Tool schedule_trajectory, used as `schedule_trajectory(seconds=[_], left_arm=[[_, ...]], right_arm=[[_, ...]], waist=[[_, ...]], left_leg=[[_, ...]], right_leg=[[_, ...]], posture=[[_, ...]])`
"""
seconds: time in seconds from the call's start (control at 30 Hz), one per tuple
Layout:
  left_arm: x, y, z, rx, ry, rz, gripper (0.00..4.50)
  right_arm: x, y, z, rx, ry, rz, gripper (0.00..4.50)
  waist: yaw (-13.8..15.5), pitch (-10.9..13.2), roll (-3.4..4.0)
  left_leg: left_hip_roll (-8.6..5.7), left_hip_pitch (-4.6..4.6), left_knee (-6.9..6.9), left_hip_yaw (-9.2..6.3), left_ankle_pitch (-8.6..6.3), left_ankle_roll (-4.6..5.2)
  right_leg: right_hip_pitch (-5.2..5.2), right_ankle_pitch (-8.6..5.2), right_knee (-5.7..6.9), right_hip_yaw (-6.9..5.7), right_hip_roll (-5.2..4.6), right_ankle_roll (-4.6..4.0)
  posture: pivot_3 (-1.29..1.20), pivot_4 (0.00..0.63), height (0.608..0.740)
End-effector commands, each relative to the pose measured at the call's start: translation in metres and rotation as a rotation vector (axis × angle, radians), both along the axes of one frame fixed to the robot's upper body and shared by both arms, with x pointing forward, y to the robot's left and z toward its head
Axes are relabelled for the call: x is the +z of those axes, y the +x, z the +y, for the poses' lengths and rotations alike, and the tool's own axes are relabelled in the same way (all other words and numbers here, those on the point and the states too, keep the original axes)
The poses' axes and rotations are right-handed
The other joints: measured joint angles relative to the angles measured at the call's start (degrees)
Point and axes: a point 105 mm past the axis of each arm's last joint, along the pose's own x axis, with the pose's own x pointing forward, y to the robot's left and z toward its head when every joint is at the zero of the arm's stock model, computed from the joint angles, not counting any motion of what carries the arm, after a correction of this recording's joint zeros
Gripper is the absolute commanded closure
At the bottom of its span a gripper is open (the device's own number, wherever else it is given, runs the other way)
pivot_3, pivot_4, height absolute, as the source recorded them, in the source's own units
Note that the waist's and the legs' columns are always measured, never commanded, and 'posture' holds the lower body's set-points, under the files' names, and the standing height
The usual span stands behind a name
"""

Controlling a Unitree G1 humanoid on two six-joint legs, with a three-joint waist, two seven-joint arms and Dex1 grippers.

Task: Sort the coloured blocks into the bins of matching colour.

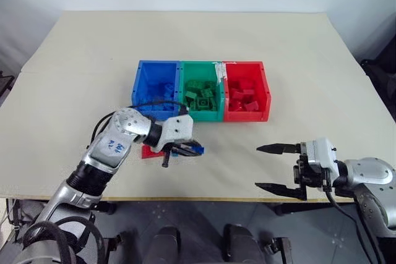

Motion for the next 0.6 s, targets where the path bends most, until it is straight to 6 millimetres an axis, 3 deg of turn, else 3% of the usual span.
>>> schedule_trajectory(seconds=[0.03,0.27,0.4,0.5,0.6], left_arm=[[0.034,0.009,0.024,0.169,-0.181,-0.088,4.05],[0.077,0.035,0.089,0.631,-0.491,-0.222,4.05],[0.073,0.049,0.096,0.692,-0.558,-0.178,4.05],[0.070,0.066,0.095,0.694,-0.604,-0.142,3.07],[0.070,0.066,0.089,0.630,-0.575,-0.147,2.12]], right_arm=[[0.016,0.002,0.008,0.004,0.086,-0.041,0.00],[0.038,0.020,0.009,-0.120,0.222,-0.159,0.00],[0.033,0.022,0.010,-0.133,0.204,-0.153,0.00],[0.031,0.024,0.012,-0.111,0.185,-0.144,0.00],[0.032,0.025,0.014,-0.085,0.167,-0.148,0.00]], waist=[[0.0,0.0,0.00],[0.2,0.0,-0.01],[0.8,0.0,-0.01],[0.8,0.0,-0.03],[0.4,0.0,-0.03]], left_leg=[[-0.01,0.00,0.00,-0.01,0.00,0.00],[-0.01,-0.01,0.05,-0.07,0.00,-0.01],[-0.06,-0.01,0.05,-0.07,0.00,-0.01],[-0.07,-0.01,0.11,-0.07,0.00,-0.01],[-0.07,0.00,0.09,-0.05,0.01,-0.02]], right_leg=[[0.00,0.00,0.02,0.00,0.00,0.00],[0.01,0.00,0.04,-0.02,-0.01,0.00],[0.02,0.01,0.05,-0.03,-0.03,0.01],[0.04,0.01,0.07,-0.03,-0.04,0.02],[0.01,0.01,0.08,-0.04,-0.03,0.02]], posture=[[0.00,0.150,0.740],[0.00,0.150,0.740],[0.00,0.150,0.740],[0.00,0.150,0.740],[0.00,0.150,0.740]])
